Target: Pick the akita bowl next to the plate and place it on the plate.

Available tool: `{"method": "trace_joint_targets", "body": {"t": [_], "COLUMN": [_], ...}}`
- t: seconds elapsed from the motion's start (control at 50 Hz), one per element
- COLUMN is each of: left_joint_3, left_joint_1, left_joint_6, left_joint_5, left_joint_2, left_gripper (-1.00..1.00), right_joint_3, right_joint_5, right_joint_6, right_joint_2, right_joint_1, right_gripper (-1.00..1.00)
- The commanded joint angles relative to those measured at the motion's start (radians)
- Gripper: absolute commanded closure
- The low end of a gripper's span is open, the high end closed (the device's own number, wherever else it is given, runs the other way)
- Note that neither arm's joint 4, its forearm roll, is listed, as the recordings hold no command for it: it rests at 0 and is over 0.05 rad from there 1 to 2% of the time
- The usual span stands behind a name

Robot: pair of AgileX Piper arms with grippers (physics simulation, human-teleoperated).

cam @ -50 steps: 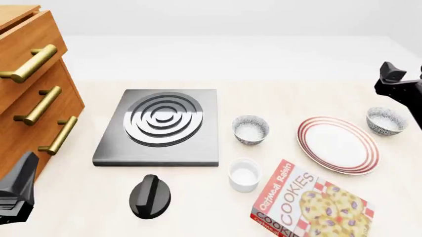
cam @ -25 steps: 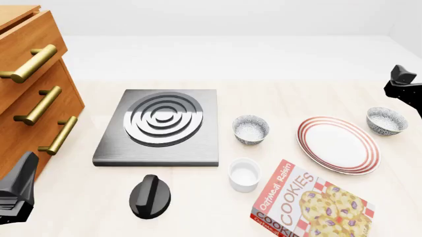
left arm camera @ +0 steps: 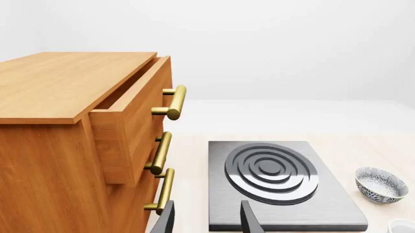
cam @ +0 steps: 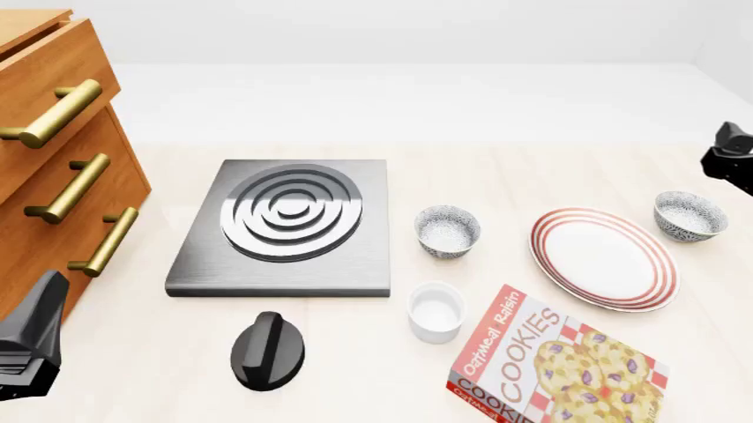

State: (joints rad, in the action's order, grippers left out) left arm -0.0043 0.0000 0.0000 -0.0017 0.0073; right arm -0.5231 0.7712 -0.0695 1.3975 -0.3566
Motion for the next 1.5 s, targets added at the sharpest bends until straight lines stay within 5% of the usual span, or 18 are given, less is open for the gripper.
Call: {"method": "trace_joint_targets", "body": {"t": [0.02,1.5], "left_joint_3": [0.0,0.0], "left_joint_1": [0.0,0.0], "left_joint_6": [0.0,0.0], "left_joint_5": [0.0,0.0], "left_joint_2": [0.0,0.0], "left_gripper": [-1.0,-1.0], "right_joint_3": [-0.007,-0.044], "right_joint_5": [0.005,-0.01], "right_joint_6": [-0.004,-0.011], "right_joint_2": [0.019,0.052], "right_joint_1": [-0.026,-0.068], "right_gripper": [-1.0,-1.0]}}
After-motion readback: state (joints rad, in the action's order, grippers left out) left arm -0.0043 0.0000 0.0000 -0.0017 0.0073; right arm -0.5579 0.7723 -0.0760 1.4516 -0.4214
